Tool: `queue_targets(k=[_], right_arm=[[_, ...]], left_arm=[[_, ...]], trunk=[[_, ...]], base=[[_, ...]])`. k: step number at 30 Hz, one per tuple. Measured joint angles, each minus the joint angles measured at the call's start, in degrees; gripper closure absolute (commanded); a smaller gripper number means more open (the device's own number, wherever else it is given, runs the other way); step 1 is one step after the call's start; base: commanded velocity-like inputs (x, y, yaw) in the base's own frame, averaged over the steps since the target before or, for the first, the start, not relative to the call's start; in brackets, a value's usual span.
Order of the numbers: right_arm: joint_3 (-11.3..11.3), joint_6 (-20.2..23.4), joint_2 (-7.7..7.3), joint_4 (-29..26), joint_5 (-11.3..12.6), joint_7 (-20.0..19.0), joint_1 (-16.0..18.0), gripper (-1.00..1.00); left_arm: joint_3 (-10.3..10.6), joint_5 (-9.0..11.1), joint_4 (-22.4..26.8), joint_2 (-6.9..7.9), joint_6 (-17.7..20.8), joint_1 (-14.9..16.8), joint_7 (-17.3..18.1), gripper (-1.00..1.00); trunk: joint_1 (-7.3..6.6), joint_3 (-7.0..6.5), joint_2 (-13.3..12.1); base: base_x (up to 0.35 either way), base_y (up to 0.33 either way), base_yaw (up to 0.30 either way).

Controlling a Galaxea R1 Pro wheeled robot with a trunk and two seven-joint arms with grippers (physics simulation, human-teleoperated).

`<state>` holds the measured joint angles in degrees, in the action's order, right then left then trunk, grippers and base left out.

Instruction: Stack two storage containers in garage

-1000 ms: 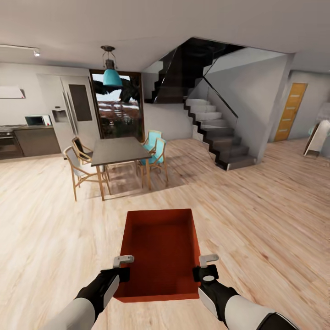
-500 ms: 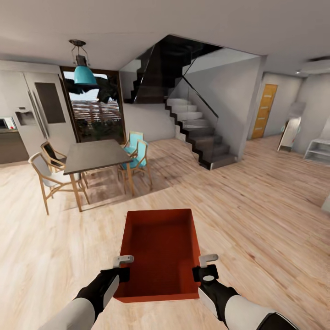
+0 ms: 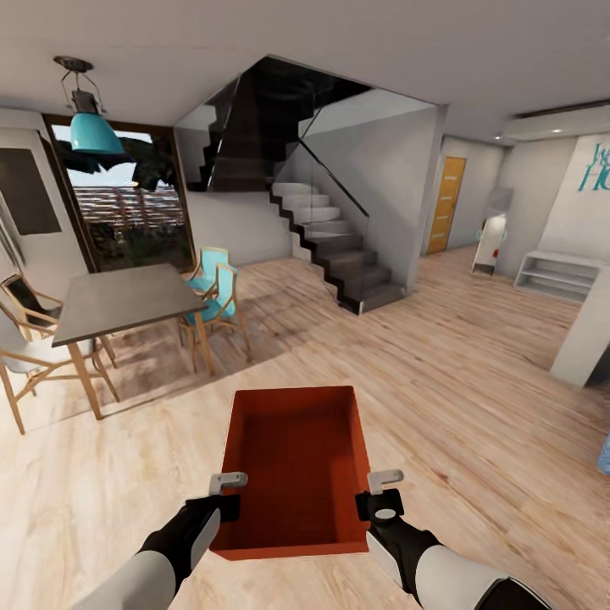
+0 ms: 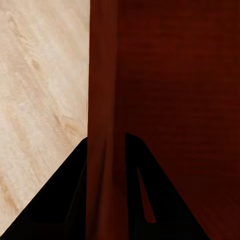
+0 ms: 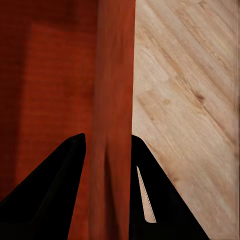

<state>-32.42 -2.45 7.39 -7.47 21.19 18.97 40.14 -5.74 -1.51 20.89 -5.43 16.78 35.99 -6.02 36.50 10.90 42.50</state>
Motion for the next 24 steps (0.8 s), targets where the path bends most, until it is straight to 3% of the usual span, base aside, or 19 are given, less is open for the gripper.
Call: queue_targets(k=[24], right_arm=[[0.0, 0.0, -0.01, 0.0, 0.0, 0.0, 0.0, 1.0]], left_arm=[[0.0, 0.0, 0.0, 0.0, 0.0, 0.0, 0.0, 1.0]], trunk=[[0.0, 0.0, 0.0]], base=[[0.322, 0.0, -0.243]])
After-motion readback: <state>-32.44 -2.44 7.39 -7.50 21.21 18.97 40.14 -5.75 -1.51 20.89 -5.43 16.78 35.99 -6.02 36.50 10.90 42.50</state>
